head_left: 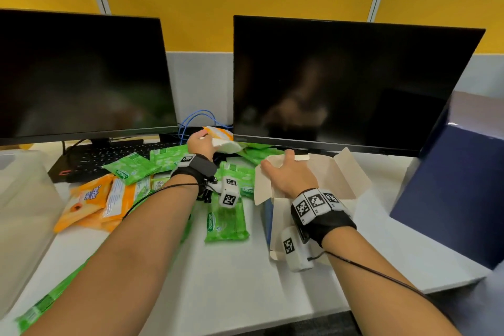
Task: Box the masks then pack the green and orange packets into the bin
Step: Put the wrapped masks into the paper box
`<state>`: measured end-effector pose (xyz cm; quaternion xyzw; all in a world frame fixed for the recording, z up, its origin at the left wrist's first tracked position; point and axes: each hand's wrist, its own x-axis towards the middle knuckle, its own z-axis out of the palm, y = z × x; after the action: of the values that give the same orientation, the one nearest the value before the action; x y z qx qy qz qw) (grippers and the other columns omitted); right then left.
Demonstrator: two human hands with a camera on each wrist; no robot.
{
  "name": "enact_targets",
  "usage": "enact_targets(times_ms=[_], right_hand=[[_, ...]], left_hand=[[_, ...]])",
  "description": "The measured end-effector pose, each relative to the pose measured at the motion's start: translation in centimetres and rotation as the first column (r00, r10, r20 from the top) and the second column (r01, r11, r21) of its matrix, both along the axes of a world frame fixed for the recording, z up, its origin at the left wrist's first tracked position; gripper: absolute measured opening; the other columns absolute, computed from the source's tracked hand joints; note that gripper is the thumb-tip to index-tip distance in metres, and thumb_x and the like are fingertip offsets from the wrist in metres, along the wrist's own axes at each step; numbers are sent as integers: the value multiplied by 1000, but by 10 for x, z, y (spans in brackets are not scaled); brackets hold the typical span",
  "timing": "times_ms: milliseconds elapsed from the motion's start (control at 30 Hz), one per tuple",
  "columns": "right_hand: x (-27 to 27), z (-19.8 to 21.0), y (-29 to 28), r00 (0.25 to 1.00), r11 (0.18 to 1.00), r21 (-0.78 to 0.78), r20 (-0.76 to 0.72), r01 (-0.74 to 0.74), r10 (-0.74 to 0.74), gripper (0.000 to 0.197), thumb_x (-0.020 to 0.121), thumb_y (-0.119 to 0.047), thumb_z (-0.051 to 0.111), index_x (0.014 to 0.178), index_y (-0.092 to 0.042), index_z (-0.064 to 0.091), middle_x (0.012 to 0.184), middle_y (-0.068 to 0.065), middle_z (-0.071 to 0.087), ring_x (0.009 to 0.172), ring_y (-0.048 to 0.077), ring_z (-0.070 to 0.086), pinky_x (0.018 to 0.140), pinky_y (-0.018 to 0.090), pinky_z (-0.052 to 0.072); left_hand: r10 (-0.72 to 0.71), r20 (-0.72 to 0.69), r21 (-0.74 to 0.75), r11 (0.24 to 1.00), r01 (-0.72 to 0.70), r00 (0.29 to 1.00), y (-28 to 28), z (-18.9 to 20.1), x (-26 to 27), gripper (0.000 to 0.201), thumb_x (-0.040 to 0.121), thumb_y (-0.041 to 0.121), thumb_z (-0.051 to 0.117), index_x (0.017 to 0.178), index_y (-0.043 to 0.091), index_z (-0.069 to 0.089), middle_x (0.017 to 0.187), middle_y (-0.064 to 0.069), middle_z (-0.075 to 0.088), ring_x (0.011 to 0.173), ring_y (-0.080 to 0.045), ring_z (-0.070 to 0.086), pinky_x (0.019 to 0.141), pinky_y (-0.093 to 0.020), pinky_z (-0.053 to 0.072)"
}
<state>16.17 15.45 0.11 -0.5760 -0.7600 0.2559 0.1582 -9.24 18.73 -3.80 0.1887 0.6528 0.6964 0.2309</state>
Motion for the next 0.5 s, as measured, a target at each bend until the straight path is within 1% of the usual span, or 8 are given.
enact_targets(times_ms=[100, 167, 200, 233, 333, 367, 433, 500], right_hand=[[0, 2, -2, 1000, 1000, -2, -2, 0, 0, 85, 80, -69, 38, 148, -22, 19, 136, 18, 50, 121, 35, 51, 96, 41, 41], [0, 3, -3, 1000, 1000, -10, -1, -4, 4, 84, 80, -68, 38, 148, -23, 19, 135, 18, 50, 119, 35, 52, 95, 41, 42], [0, 4, -4, 1000, 1000, -12, 0, -5, 5, 84, 80, -68, 39, 147, -23, 20, 135, 17, 50, 118, 35, 52, 94, 41, 43], [0, 5, -5, 1000, 1000, -14, -1, -5, 5, 83, 80, -68, 39, 147, -23, 20, 135, 17, 50, 117, 35, 53, 93, 41, 43], [0, 12, -9, 1000, 999, -47, -19, -11, 10, 83, 80, -68, 41, 146, -23, 20, 134, 17, 50, 117, 36, 52, 92, 40, 43], [-1, 13, -11, 1000, 998, -60, -24, -15, 13, 84, 80, -68, 42, 147, -22, 19, 135, 17, 50, 118, 36, 52, 94, 41, 43], [-6, 16, -19, 999, 996, -88, -38, -35, 31, 87, 78, -67, 43, 148, -22, 17, 138, 17, 48, 121, 36, 50, 98, 41, 43], [-17, 18, -32, 996, 991, -108, -56, -77, 71, 90, 78, -67, 45, 150, -24, 13, 144, 17, 41, 126, 35, 48, 100, 41, 41]], left_hand=[[139, 47, 81, 986, -143, 989, -15, 3, -30, 36, 86, 1, 50, 118, -12, 58, 125, -33, 54, 115, -47, 53, 94, -58, 49], [188, 56, 115, 974, -193, 981, -46, 21, -29, 35, 88, 1, 48, 117, -17, 52, 126, -38, 49, 116, -51, 51, 94, -56, 49], [181, 51, 118, 975, -186, 982, -62, 29, -28, 35, 91, 2, 47, 121, -14, 53, 126, -34, 53, 116, -46, 53, 94, -48, 50], [167, -24, 22, 986, -167, 986, -75, 33, -28, 34, 94, 5, 47, 124, -10, 53, 126, -29, 56, 117, -42, 54, 95, -42, 48], [91, -75, -162, 981, -102, 993, -107, 46, -25, 29, 96, 16, 51, 116, -4, 60, 113, -23, 64, 108, -39, 59, 85, -41, 44], [37, -35, -160, 986, -42, 999, -114, 45, -25, 23, 96, 15, 51, 107, -1, 62, 106, -20, 65, 104, -37, 60, 79, -39, 46], [0, 123, 35, 999, -4, 992, -126, 50, -29, 14, 95, 6, 50, 85, 6, 59, 91, -11, 60, 90, -28, 60, 61, -27, 50], [78, 214, 67, 993, -95, 974, -136, 54, -24, 21, 93, -4, 47, 77, 8, 54, 89, -9, 54, 81, -20, 55, 48, -18, 48]])
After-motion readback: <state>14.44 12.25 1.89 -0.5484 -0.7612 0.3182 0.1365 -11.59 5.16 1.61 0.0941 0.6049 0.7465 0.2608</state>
